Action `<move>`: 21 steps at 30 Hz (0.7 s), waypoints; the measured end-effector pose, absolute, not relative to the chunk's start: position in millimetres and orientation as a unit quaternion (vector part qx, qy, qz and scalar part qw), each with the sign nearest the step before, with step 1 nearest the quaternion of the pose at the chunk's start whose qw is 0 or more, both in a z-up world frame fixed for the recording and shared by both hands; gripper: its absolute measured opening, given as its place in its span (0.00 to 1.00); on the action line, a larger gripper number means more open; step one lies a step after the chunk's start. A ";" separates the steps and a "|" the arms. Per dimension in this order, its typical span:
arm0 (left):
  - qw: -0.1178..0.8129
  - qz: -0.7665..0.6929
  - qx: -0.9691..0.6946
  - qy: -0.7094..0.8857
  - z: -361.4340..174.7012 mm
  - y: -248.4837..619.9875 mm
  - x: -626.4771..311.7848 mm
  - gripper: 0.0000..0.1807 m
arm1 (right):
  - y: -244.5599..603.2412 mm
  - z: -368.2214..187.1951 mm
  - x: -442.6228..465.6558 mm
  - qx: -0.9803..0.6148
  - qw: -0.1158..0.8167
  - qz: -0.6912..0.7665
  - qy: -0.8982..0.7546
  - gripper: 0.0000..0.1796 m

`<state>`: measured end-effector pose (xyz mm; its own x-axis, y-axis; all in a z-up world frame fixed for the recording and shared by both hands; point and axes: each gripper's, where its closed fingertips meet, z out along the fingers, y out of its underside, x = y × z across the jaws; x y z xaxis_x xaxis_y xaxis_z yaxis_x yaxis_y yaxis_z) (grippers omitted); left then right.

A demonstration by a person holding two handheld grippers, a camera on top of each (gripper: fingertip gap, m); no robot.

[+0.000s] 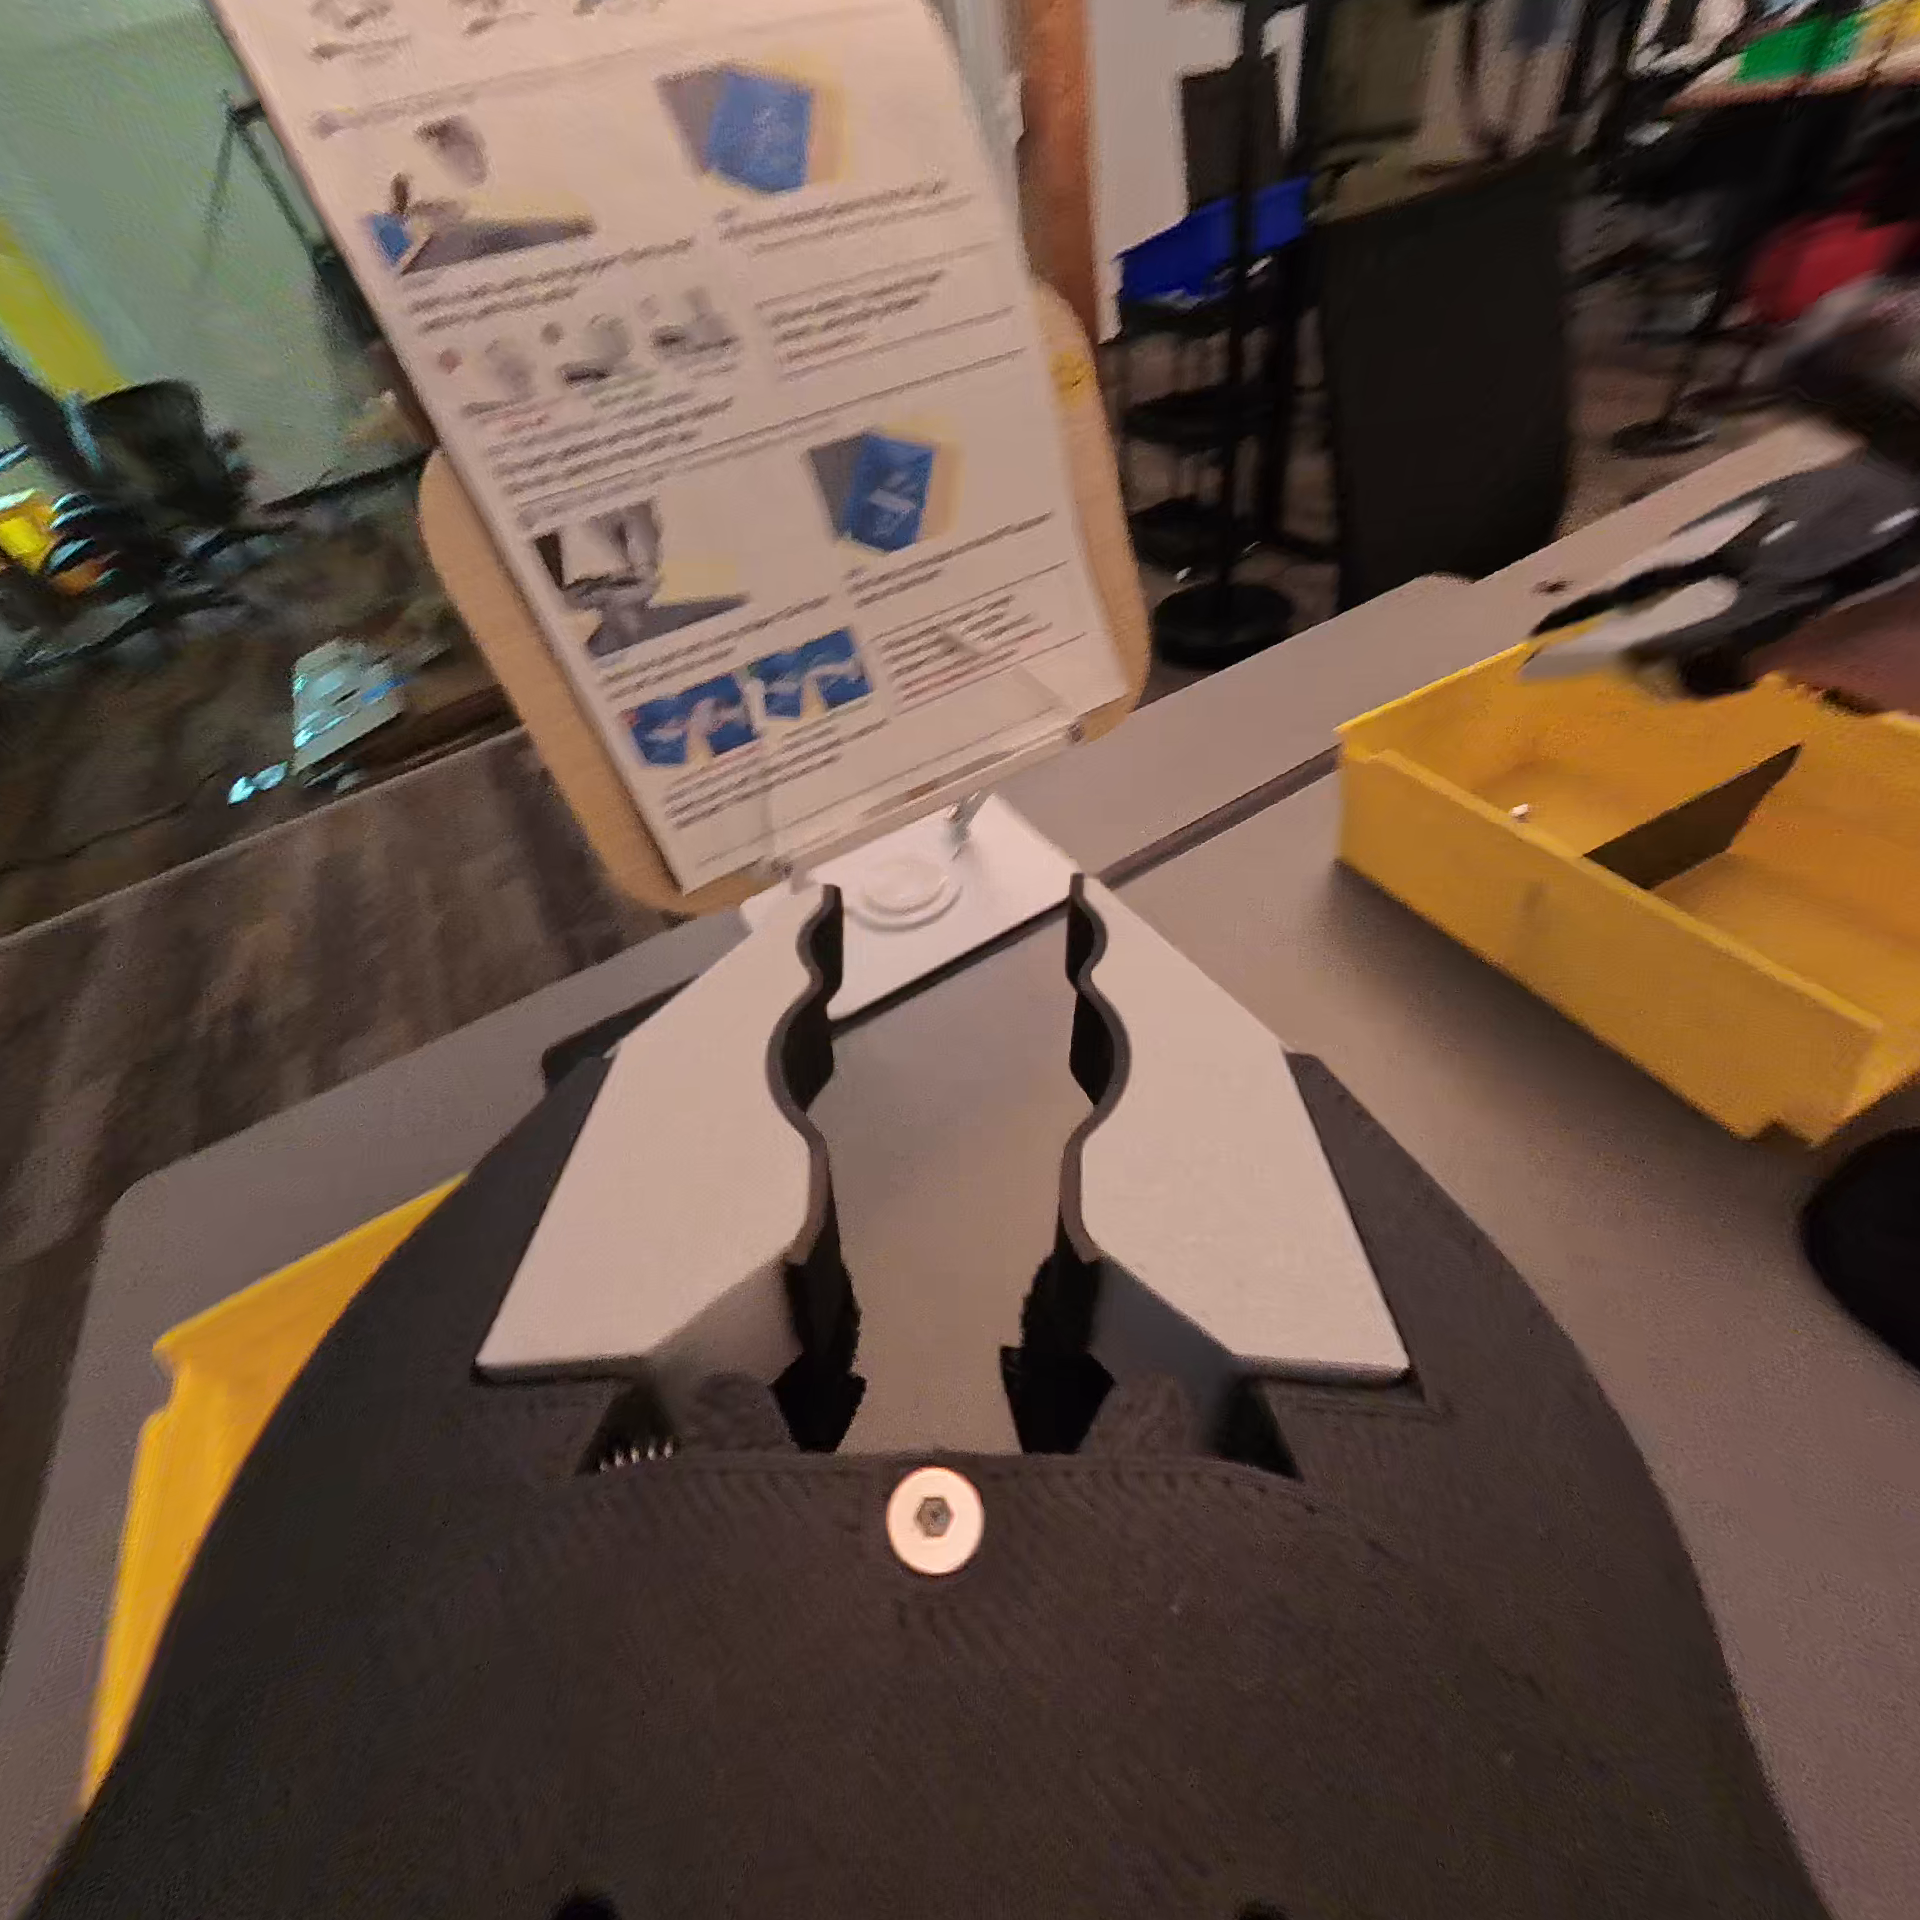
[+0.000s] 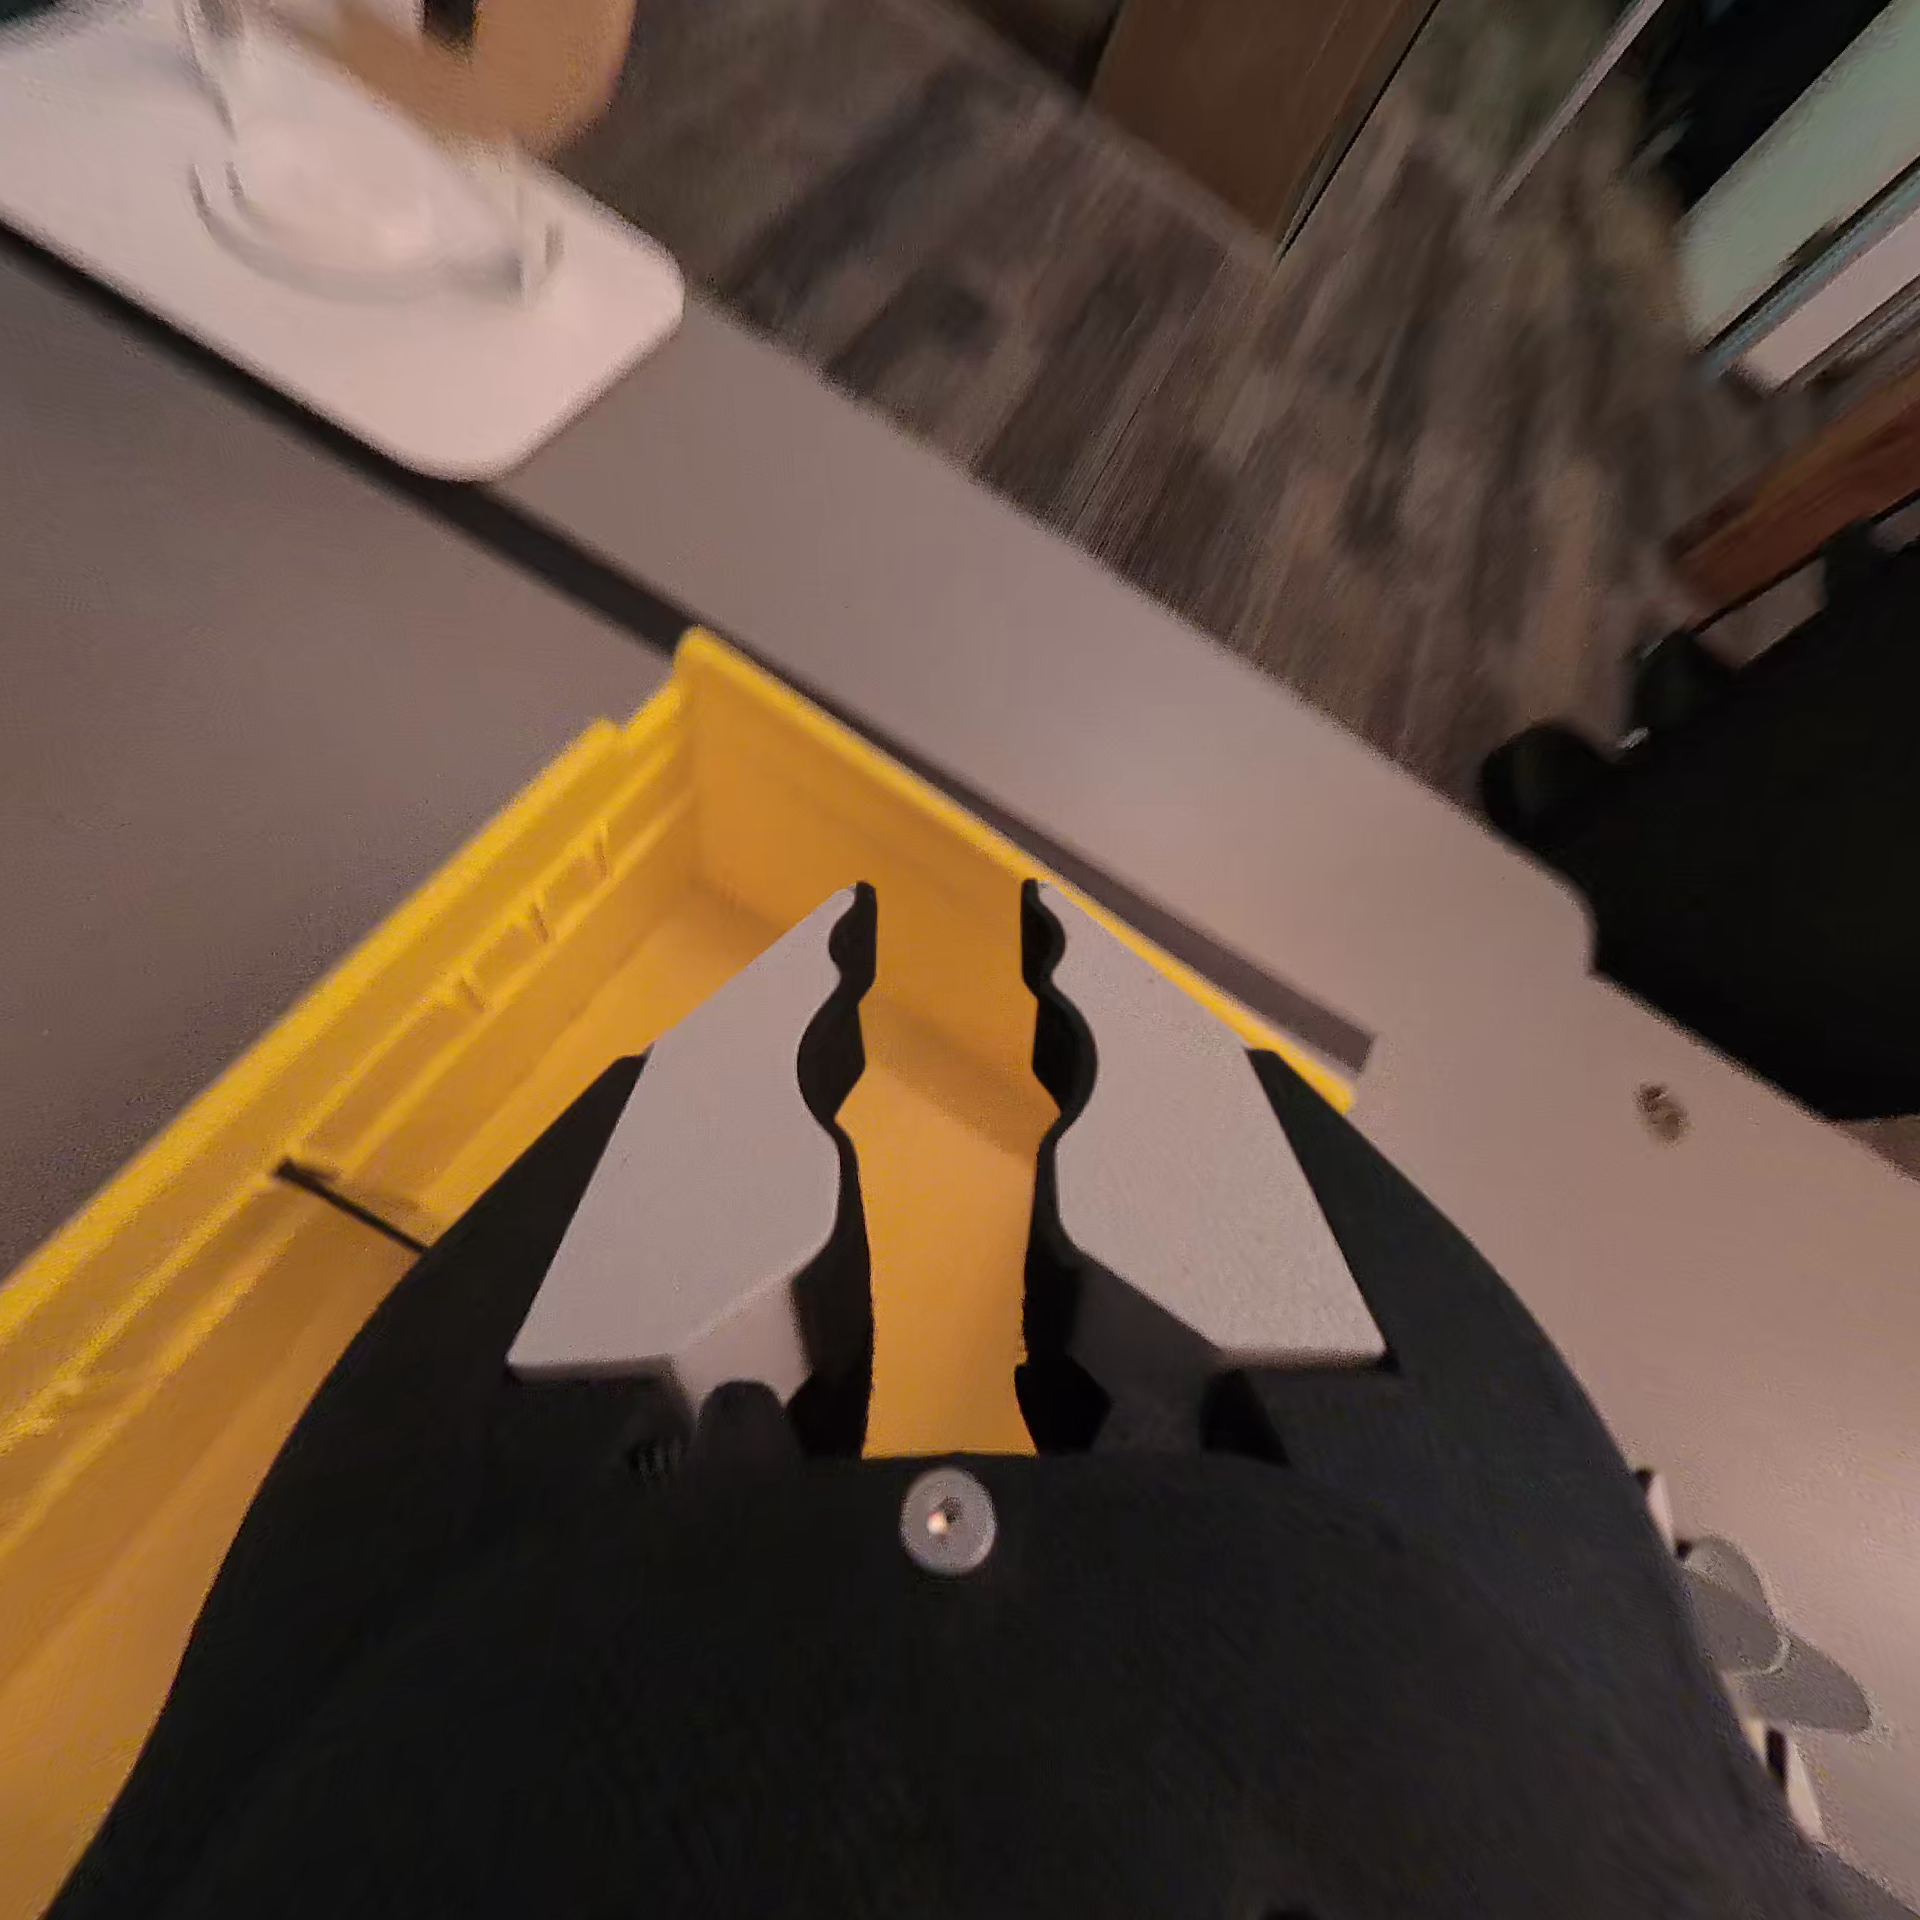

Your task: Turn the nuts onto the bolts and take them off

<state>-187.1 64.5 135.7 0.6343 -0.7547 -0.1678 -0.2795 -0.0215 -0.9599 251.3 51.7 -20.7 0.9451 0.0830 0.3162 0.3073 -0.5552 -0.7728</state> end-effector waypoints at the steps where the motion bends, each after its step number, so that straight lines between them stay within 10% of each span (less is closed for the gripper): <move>1: 0.582 -0.190 -0.698 0.371 131.6 65.7 -195.4 0.23 | 51.0 -3.1 250.3 -0.855 0.489 -0.132 -0.109 0.15; 21: 0.309 -0.088 -0.935 0.150 -35.9 127.8 -355.8 0.17 | 39.0 5.8 201.7 -0.855 0.473 -0.097 -0.190 0.18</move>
<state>-355.8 127.8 -35.9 0.9396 -0.3348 0.0713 -0.2261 -0.7635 -0.6050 201.7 39.0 5.8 0.9092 0.2323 0.3454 0.4160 -0.4802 -0.7722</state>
